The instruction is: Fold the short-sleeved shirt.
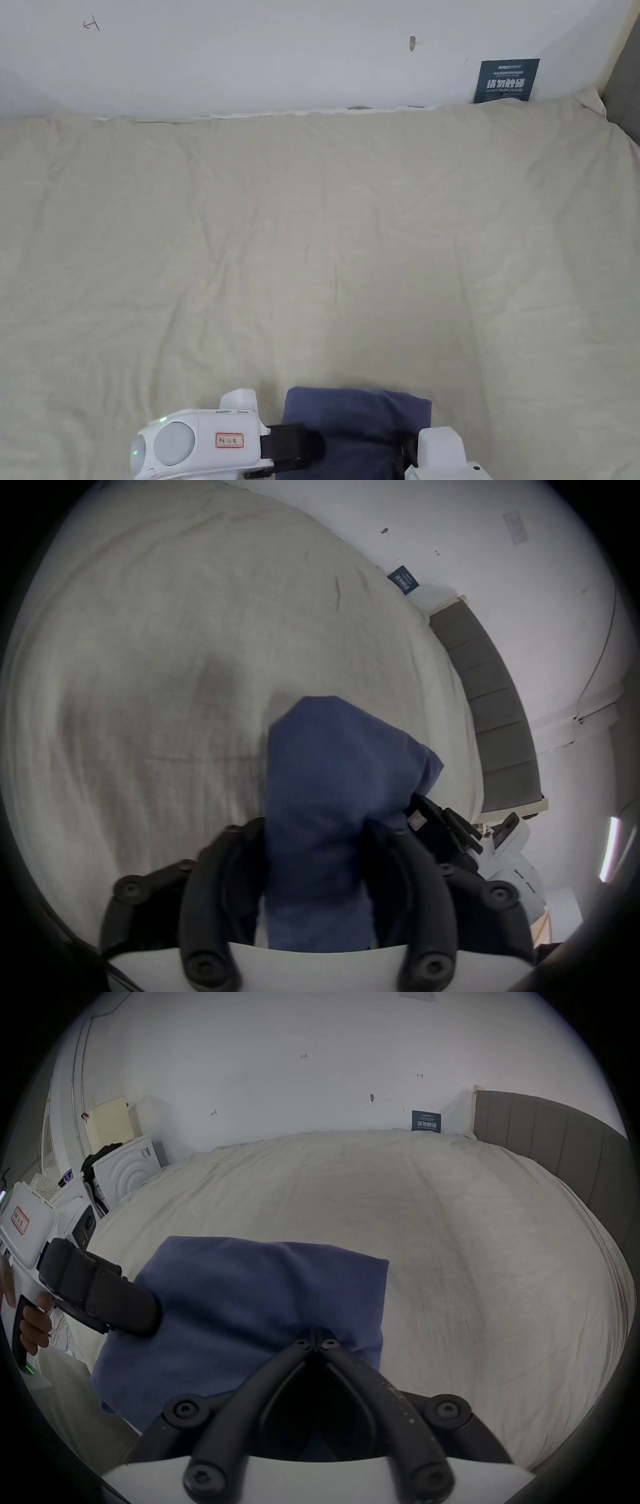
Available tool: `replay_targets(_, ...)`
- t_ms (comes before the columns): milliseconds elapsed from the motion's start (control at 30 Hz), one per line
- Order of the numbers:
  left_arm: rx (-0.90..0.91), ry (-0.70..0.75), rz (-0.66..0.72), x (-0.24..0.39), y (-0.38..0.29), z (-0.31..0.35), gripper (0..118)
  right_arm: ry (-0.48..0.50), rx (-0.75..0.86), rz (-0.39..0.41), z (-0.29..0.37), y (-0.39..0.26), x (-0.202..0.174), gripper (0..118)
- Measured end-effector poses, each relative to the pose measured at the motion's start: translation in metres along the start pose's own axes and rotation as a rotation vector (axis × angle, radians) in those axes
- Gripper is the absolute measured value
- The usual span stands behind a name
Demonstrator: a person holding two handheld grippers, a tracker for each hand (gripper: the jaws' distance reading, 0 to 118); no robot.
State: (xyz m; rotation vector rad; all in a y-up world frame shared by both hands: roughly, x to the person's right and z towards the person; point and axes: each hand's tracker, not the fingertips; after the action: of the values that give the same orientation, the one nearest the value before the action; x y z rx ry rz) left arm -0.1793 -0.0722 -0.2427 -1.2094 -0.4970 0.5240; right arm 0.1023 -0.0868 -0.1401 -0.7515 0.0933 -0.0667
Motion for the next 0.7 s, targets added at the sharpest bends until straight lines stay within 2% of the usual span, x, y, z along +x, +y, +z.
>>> replay_targets(67, 0.013, 0.002, 0.006, 0.003, -0.002, 0.001, 50, 0.006, 0.002, -0.007, 0.001, -0.001, 0.002, 1)
replay_targets(133, 0.021, -0.017, 0.010, 0.002, -0.002, 0.001, 31, 0.015, 0.001, -0.016, 0.002, 0.001, 0.003, 1)
replay_targets(200, 0.036, -0.011, 0.034, 0.008, -0.004, 0.004, 25, 0.019, -0.017, -0.003, 0.005, 0.008, 0.003, 1)
replay_targets(267, 0.076, 0.034, -0.044, 0.021, -0.005, 0.011, 23, 0.018, -0.030, 0.016, 0.010, 0.022, 0.000, 1)
replay_targets(333, 0.101, 0.039, -0.072, 0.027, -0.001, 0.023, 23, 0.015, 0.030, 0.051, 0.020, 0.034, -0.004, 1)
replay_targets(433, 0.128, 0.052, -0.098, 0.024, 0.021, 0.053, 23, 0.029, 0.104, 0.046, 0.035, 0.065, -0.009, 1)
replay_targets(567, 0.182, 0.162, -0.164, -0.010, 0.061, 0.108, 23, 0.020, 0.195, 0.085, 0.052, 0.105, -0.026, 1)
replay_targets(700, 0.201, 0.313, -0.163, -0.065, 0.100, 0.155, 23, 0.028, 0.252, 0.110, 0.058, 0.132, -0.045, 1)
